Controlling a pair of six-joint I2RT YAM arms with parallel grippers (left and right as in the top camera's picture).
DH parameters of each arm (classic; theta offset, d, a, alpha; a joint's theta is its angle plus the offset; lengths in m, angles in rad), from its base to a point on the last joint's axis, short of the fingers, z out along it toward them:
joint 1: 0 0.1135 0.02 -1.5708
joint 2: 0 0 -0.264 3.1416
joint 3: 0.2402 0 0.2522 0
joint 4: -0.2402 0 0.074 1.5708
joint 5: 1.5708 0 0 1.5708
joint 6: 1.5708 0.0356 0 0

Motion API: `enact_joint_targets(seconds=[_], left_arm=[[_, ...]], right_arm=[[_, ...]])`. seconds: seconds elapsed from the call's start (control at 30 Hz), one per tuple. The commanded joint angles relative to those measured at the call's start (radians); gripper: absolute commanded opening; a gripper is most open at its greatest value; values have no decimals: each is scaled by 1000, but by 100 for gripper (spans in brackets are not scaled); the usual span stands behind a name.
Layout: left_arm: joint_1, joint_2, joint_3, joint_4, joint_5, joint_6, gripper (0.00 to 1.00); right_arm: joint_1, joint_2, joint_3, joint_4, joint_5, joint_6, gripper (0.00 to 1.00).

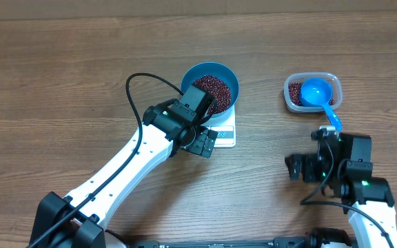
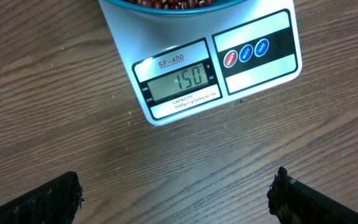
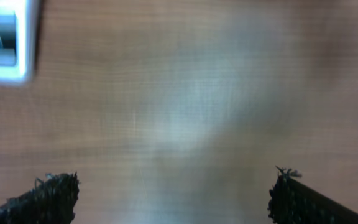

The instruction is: Scoop item into bowl and weigh 150g on scale

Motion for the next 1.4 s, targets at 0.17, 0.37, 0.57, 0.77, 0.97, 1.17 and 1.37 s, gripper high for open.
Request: enact_joint_targets(seconds=[0.17,0.37,0.57,0.77,0.97,1.17,1.37], left_arm=[[-1,-1,-10,1,-12,2,100],[-1,-1,-10,1,-12,2,100],[-1,-1,-10,1,-12,2,100],[-1,-1,-10,1,-12,1,100],[-1,-1,-10,1,-12,2,100],[-1,-1,-10,1,-12,2,100],[-1,-1,-10,1,-12,1,100]], right_arm=[[5,-46,-192,401,-137,-4,100],[5,-100,-329,541,-145,-4,100],[5,-190,-436,666,-180,-4,100],[5,-277,-500,670,-189,-4,100],[5,-346,-543,698,-189,-4,100],[5,-404,-543,671,-188,-4,100],[5,-503,-543,645,-188,-4,100]])
